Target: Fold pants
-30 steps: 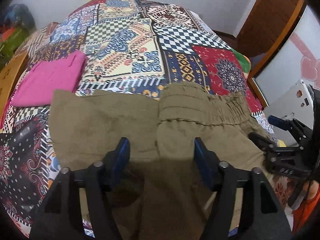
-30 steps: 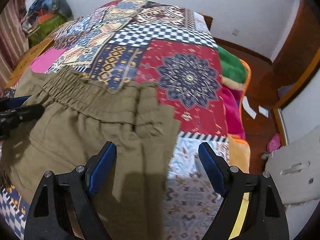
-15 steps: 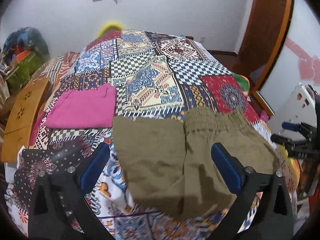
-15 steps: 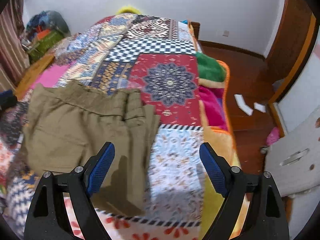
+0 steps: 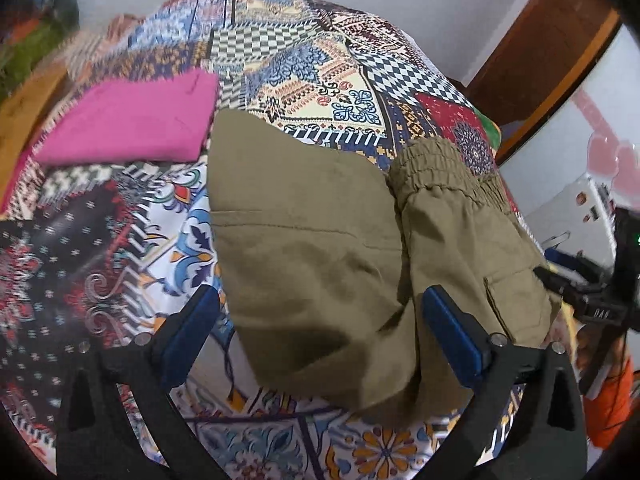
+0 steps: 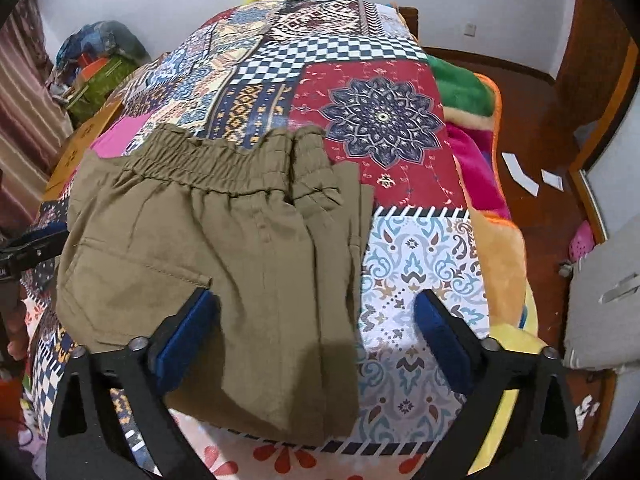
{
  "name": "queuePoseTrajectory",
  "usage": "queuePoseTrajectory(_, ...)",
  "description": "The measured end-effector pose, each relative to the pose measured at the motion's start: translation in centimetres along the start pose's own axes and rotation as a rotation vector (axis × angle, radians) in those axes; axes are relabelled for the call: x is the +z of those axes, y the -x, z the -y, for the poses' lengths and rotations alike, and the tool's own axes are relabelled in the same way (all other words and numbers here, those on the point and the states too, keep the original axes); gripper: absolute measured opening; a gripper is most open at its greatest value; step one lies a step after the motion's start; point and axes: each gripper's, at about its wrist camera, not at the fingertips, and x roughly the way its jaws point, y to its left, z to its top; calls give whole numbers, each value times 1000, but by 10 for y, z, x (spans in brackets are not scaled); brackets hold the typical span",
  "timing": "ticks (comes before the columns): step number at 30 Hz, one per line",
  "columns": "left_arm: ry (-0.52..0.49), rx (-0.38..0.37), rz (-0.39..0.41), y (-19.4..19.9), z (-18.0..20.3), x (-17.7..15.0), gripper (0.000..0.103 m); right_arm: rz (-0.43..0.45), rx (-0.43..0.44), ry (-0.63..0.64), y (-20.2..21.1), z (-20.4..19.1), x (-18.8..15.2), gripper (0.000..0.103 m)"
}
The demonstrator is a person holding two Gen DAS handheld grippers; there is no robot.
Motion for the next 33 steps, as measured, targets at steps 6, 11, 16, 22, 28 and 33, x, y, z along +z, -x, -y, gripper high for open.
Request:
queuePoseTrajectory(6,21,-51,-32,-16,1,10,102,-42,39,-36,-17,10,0,103)
queuePoseTrajectory(11,-1,-72,-40,-21,9,14,102,-39,35,-20,-21,10,4,103)
queuePoseTrajectory(16,-2,-98,-40,-21,13,17,102,-44,45,-16,-25,10,6,103)
queuePoseTrajectory(22,19,-168,-33,-15,10,18,102,-43,64,-22,-26,13,4,103)
queuePoseTrajectory(28,83,-250,-38,-13,-2,16,102,-41,65,-20,-25,13,4,103)
queuePoseTrajectory(33,74,-282,-23,-8,2,17,102,-41,61,-21,-24,14,4,103)
